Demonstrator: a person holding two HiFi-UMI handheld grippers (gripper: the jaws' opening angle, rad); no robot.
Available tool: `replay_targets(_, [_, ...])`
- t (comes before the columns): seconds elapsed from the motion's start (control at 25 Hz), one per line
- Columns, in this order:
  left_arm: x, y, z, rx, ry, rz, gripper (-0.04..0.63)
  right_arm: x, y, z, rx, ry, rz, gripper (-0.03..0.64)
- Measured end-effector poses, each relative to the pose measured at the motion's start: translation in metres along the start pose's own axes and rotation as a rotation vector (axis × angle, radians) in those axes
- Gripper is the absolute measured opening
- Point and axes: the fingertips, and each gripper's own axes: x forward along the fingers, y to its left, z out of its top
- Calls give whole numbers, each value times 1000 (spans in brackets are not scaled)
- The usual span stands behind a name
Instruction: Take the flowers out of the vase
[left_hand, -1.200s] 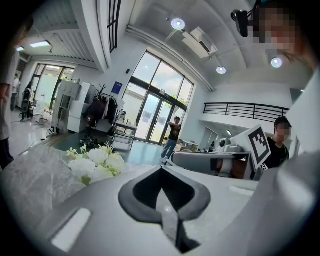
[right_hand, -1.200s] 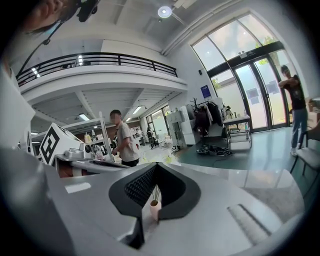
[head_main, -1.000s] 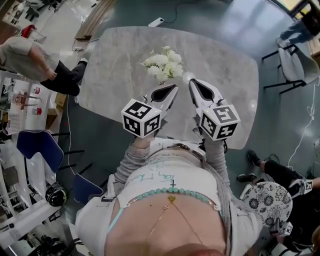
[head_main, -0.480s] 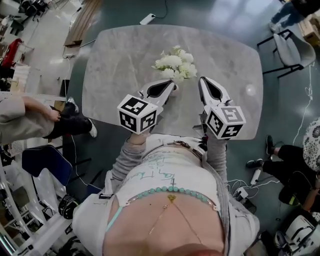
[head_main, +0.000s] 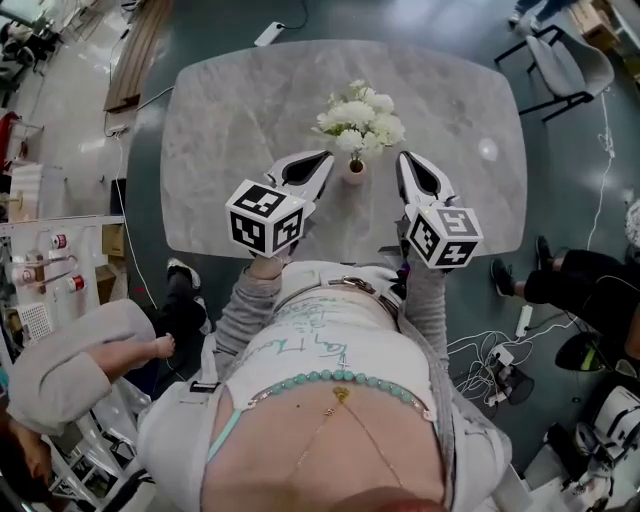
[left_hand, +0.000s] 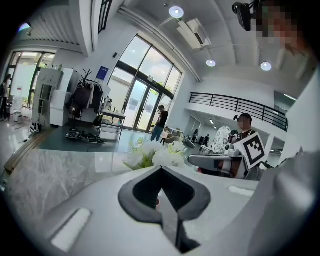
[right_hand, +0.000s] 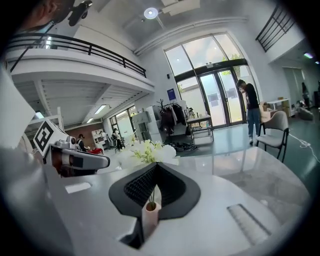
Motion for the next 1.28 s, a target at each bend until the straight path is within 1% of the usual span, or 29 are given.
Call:
replay_targets(0.2, [2, 8, -15, -8, 27, -26, 2, 7, 2, -16, 32, 12, -33, 28])
replay_targets(0.4, [8, 14, -26, -12, 55, -42, 2, 15, 1, -30, 46, 30, -42, 28])
replay_targets(0.56, [14, 14, -26, -20, 55, -35, 2, 20, -1, -39, 61, 48, -21, 28])
replay_targets(0.88, [15, 17, -28, -55, 42, 11, 2, 32, -1, -46, 54, 92, 57, 28])
replay_targets(1.04, [15, 17, -31, -70, 43, 21, 2, 35, -3, -52, 41, 122, 61, 28])
replay_targets(1.28, [16, 19, -37, -69, 62, 4, 2, 42, 2, -65, 34, 152, 68, 28])
